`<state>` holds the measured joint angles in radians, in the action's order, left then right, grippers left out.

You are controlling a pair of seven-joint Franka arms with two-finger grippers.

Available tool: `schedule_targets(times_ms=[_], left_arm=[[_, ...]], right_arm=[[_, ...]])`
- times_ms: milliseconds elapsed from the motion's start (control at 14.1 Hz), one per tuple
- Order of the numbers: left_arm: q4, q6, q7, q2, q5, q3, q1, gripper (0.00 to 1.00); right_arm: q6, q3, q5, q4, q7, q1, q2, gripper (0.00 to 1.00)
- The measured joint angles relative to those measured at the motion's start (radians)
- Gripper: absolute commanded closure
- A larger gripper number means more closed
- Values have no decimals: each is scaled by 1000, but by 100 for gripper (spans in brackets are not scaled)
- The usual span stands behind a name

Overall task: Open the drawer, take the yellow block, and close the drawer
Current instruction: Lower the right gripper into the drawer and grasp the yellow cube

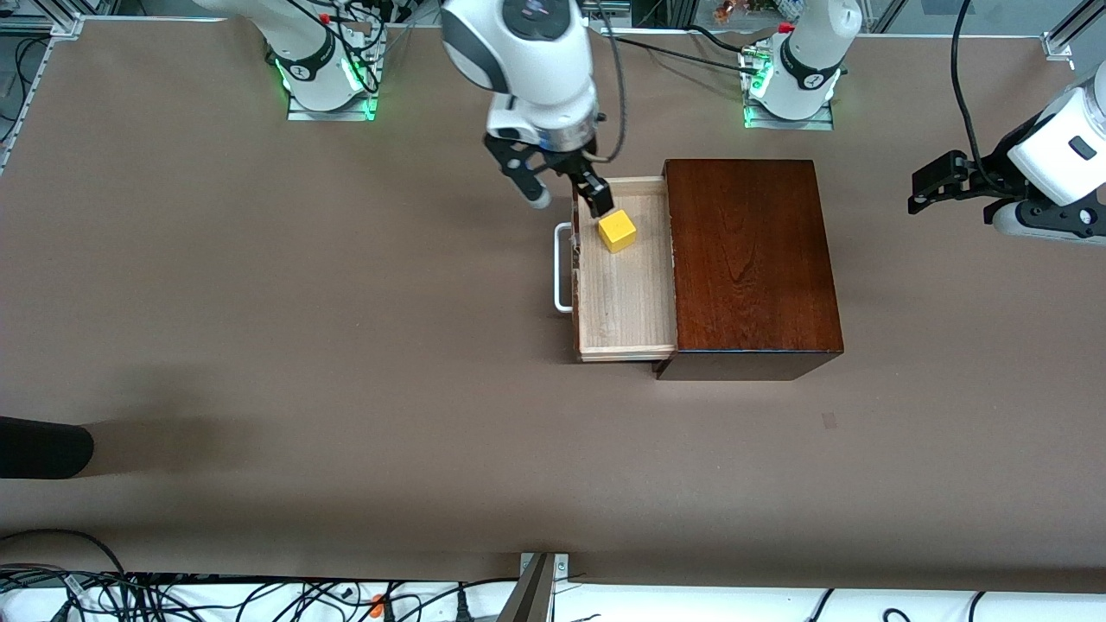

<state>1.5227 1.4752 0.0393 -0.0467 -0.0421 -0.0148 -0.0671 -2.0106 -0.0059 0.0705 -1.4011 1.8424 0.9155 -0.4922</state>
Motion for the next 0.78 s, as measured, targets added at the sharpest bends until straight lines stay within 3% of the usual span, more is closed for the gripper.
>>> schedule_targets(times_ms=[284, 781], left_arm=[[0, 4, 1, 0, 10, 0, 0, 0], [0, 6, 2, 0, 23, 0, 0, 0]], right_arm=[[-52, -2, -58, 65, 68, 47, -121, 0], [-123, -8, -121, 75, 128, 81, -214, 0]])
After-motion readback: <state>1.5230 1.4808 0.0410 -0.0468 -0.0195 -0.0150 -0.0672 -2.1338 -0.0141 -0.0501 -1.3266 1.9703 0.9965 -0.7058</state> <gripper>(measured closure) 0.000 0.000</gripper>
